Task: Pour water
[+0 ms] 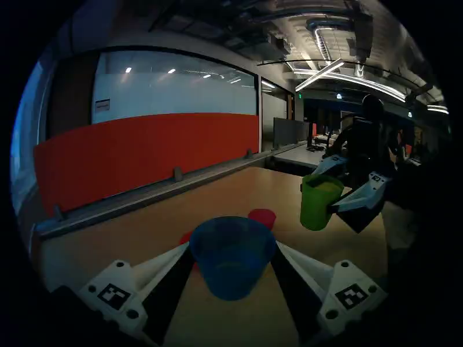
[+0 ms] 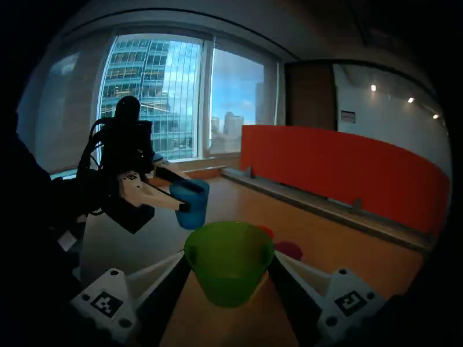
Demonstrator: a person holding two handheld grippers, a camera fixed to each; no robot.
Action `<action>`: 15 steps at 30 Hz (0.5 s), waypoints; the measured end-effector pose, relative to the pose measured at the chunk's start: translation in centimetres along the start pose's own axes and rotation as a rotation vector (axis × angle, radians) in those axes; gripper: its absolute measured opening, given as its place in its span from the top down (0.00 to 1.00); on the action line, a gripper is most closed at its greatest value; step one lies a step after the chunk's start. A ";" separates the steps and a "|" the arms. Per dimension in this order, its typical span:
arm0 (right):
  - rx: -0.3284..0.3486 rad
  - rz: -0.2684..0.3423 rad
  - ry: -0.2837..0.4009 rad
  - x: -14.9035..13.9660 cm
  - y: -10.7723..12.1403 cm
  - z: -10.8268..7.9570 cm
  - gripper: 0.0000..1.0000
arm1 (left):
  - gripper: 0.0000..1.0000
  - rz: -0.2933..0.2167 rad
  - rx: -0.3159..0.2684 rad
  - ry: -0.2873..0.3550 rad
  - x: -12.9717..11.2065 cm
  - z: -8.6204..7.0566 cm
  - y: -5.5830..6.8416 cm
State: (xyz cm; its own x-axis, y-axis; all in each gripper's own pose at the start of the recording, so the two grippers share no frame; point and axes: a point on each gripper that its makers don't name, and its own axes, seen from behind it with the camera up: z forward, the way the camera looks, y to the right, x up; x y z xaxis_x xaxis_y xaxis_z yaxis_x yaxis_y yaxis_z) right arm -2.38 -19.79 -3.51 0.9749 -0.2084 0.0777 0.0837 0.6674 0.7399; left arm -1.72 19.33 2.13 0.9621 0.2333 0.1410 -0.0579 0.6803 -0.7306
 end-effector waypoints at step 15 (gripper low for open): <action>-0.020 0.000 0.088 3.1 0.3 0.2 0.08 | 0.13 -0.003 0.010 0.080 2.3 -1.0 0.5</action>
State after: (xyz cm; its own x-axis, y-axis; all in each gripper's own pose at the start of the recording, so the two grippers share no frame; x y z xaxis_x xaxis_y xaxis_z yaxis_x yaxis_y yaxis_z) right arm 0.59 -20.36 -2.94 0.9892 -0.1455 0.0176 0.0873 0.6814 0.7267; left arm 0.72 19.46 1.42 0.9805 0.1751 0.0892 -0.0571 0.6882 -0.7233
